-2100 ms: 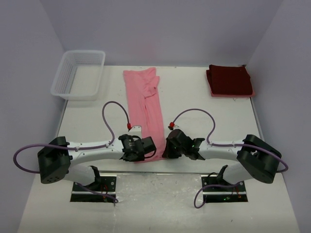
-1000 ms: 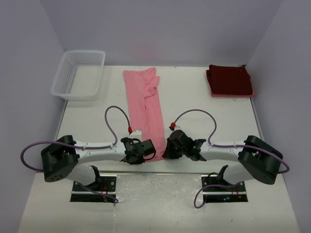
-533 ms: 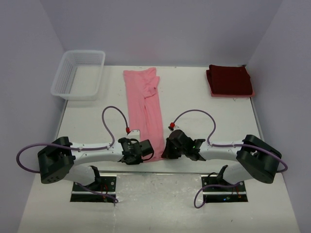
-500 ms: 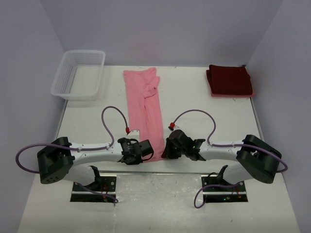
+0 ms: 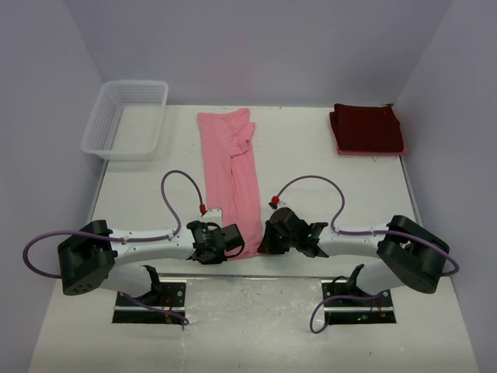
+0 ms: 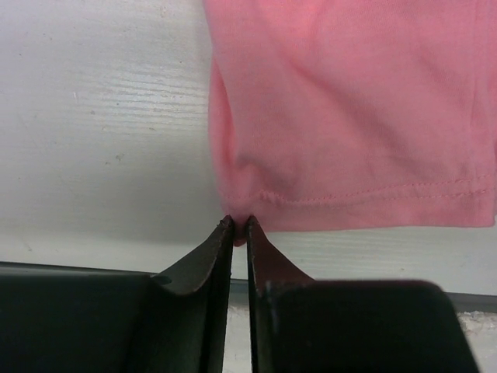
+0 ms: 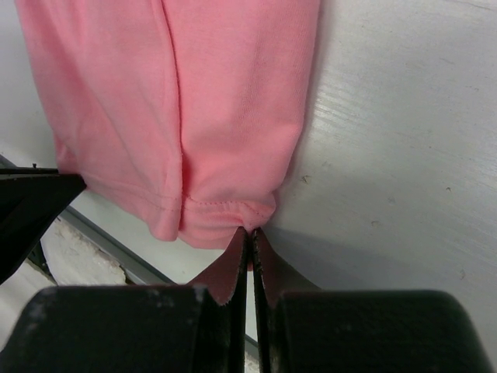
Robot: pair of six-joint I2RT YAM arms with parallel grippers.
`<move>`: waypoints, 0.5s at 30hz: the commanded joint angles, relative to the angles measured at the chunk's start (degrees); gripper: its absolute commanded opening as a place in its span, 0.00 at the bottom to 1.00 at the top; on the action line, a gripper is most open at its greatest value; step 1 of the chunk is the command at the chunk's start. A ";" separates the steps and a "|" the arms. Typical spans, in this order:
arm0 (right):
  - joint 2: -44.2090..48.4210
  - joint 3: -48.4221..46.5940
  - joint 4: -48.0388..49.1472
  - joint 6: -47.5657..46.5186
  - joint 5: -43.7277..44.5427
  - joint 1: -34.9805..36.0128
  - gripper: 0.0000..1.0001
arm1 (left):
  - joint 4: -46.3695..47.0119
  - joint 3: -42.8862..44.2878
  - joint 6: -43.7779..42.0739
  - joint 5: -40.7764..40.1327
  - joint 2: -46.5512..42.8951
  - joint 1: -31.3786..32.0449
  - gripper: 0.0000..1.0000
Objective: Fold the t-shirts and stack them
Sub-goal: Grab the bottom of the folded rectangular tshirt with both arms
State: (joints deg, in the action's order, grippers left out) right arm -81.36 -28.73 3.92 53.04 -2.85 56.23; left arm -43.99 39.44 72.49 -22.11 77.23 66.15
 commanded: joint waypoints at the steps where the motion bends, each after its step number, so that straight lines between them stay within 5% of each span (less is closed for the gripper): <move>1: -1.96 1.13 -4.45 -0.30 1.27 -0.06 0.00 | -0.40 -0.68 1.52 -0.74 -1.12 0.03 0.12; 5: -2.22 1.13 -4.45 -0.30 1.27 0.02 0.00 | -0.31 -0.86 1.52 -0.83 -1.47 0.12 0.00; 15: -3.71 1.05 -4.36 -0.30 0.92 0.02 0.00 | -1.54 -0.59 2.13 -1.09 -2.35 0.56 0.00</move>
State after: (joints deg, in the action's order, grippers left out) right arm -82.32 -28.91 5.08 53.34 -3.64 56.21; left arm -44.07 38.83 72.58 -22.11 76.40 66.22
